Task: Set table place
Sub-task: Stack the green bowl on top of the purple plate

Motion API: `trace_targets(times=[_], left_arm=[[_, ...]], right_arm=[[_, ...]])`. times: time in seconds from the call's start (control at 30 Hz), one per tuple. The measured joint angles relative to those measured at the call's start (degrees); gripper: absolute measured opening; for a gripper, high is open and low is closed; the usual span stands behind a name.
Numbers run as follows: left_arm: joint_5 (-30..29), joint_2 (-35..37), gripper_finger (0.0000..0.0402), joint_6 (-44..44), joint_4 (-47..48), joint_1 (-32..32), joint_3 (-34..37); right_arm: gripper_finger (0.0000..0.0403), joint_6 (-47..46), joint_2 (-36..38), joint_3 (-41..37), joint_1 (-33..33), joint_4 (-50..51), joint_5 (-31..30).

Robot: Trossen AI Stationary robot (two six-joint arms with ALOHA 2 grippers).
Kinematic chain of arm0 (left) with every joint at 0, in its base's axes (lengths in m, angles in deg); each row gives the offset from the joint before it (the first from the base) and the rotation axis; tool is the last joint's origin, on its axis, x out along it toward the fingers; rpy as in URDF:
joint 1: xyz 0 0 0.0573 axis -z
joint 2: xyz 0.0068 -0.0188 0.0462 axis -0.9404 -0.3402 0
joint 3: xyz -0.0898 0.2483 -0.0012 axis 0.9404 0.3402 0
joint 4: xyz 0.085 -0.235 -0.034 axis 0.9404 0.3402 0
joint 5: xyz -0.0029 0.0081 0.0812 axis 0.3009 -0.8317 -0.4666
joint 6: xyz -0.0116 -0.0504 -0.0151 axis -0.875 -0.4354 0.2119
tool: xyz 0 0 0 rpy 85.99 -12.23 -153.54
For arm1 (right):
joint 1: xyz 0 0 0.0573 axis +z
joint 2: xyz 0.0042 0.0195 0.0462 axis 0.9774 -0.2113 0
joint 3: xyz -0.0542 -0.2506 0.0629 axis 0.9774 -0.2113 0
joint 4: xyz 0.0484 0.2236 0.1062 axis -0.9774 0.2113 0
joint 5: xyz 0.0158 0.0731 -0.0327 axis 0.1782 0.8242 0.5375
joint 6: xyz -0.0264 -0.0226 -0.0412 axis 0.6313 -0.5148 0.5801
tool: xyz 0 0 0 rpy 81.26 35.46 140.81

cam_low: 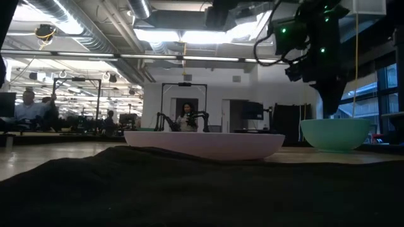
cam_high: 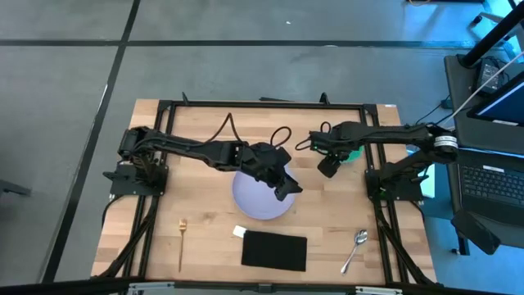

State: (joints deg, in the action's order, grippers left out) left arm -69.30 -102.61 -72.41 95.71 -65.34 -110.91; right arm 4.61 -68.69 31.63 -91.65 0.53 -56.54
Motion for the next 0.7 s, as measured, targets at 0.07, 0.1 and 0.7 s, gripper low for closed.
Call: trace_targets(times=[0.07, 0.1, 0.7], left_arm=[[0.01, 0.04, 0.0179, 0.00, -0.32, 0.00, 0.00], [0.01, 0.04, 0.0179, 0.00, -0.25, 0.00, 0.00], [0.24, 4.03, 0.0179, 0.33, -7.68, 0.00, -0.03]], right_arm=[[0.0178, 0.25, -1.45, 0.00, -0.02, -0.67, 0.00], [0.0178, 0.67, -2.17, 0.00, -0.02, -0.78, 0.00], [0.0078, 4.33, -12.98, 0.00, -0.02, -4.15, -3.93]])
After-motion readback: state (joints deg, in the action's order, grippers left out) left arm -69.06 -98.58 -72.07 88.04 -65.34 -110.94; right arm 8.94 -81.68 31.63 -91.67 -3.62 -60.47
